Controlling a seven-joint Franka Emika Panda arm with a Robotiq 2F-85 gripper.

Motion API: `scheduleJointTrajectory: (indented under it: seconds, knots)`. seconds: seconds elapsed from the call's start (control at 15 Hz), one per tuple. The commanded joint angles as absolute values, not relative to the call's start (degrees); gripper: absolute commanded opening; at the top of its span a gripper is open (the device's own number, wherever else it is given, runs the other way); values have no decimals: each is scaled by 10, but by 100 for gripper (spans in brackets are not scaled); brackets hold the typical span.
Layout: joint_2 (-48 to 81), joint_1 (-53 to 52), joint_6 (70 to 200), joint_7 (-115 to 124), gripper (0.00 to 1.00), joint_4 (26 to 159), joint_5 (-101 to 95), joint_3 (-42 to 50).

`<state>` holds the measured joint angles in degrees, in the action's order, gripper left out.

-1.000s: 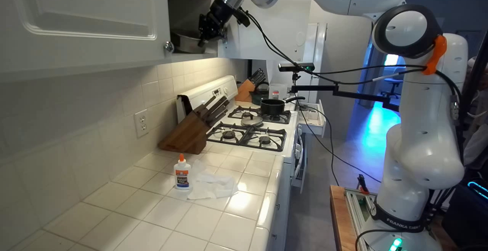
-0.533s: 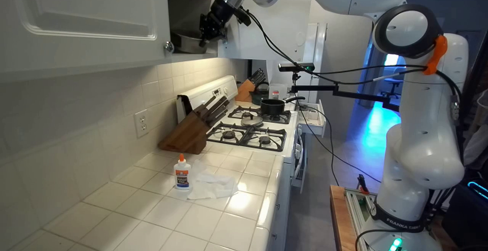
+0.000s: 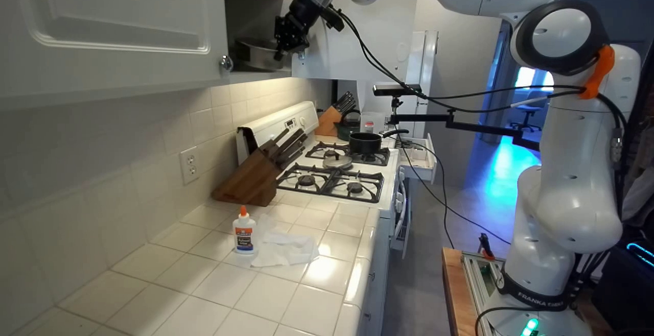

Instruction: Take a pot out of the cabinet

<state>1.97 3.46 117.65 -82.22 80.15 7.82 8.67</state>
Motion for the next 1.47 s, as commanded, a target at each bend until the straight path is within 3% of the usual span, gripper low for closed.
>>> scheduleJointTrajectory:
  seconds: [0.0,1.4]
  knots:
    - [-36,31,1196,-806,2,874,68,84]
    - [-216,21,1271,-799,2,1125,65,81]
